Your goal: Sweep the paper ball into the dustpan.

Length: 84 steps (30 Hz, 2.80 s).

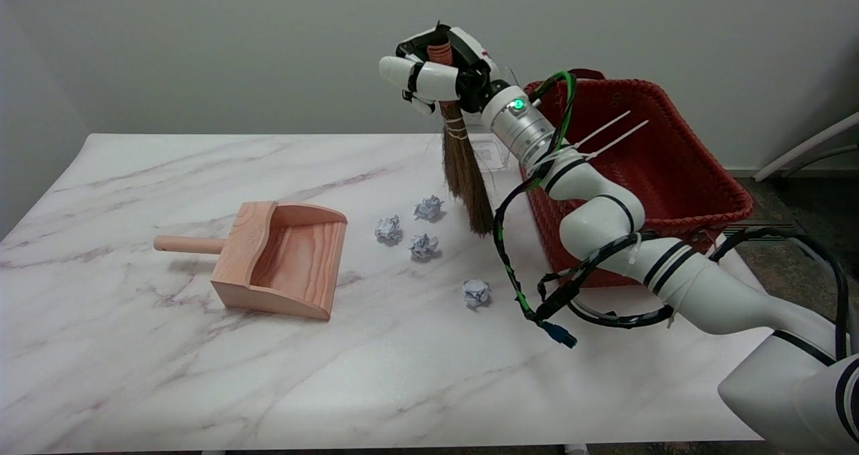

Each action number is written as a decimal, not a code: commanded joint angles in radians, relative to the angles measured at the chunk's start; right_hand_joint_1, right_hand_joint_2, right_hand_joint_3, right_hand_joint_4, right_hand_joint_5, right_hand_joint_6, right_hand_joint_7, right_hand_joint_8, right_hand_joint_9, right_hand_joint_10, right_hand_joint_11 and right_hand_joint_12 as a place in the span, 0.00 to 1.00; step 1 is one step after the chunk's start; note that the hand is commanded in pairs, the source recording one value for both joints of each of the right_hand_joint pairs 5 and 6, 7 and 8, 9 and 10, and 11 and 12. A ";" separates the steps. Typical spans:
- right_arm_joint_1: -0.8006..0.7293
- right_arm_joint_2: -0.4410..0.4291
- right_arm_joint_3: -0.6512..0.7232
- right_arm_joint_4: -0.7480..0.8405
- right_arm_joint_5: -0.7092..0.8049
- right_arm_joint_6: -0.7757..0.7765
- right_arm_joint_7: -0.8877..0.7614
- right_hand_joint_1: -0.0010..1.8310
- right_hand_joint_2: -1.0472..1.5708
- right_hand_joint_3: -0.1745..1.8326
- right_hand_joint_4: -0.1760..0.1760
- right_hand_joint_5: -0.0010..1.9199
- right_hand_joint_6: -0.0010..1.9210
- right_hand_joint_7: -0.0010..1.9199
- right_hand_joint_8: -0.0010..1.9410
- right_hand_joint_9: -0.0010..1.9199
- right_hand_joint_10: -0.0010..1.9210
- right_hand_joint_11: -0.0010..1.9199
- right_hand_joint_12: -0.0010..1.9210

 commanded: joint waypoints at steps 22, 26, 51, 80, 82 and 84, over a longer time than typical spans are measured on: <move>0.041 -0.144 -0.112 -0.236 -0.116 0.118 0.191 0.68 0.93 0.27 0.50 1.00 1.00 1.00 0.99 0.94 0.94 0.87 0.87; 0.037 -0.157 -0.120 -0.194 -0.120 0.099 0.265 0.68 0.93 0.28 0.50 1.00 1.00 1.00 0.99 0.95 0.94 0.87 0.87; -0.029 -0.259 -0.079 -0.001 -0.028 -0.031 0.364 0.63 1.00 0.27 0.50 1.00 1.00 1.00 0.99 0.99 0.99 0.94 0.94; 0.040 0.042 0.012 0.002 -0.079 -0.074 0.351 0.64 1.00 0.28 0.50 1.00 1.00 1.00 0.99 0.98 0.98 0.93 0.93; 0.046 0.038 -0.011 -0.045 -0.099 -0.064 0.351 0.64 1.00 0.27 0.50 1.00 1.00 1.00 0.99 0.98 0.98 0.92 0.92; 0.055 0.031 -0.042 -0.083 -0.111 -0.063 0.351 0.64 1.00 0.27 0.50 1.00 1.00 1.00 0.99 0.98 0.98 0.92 0.91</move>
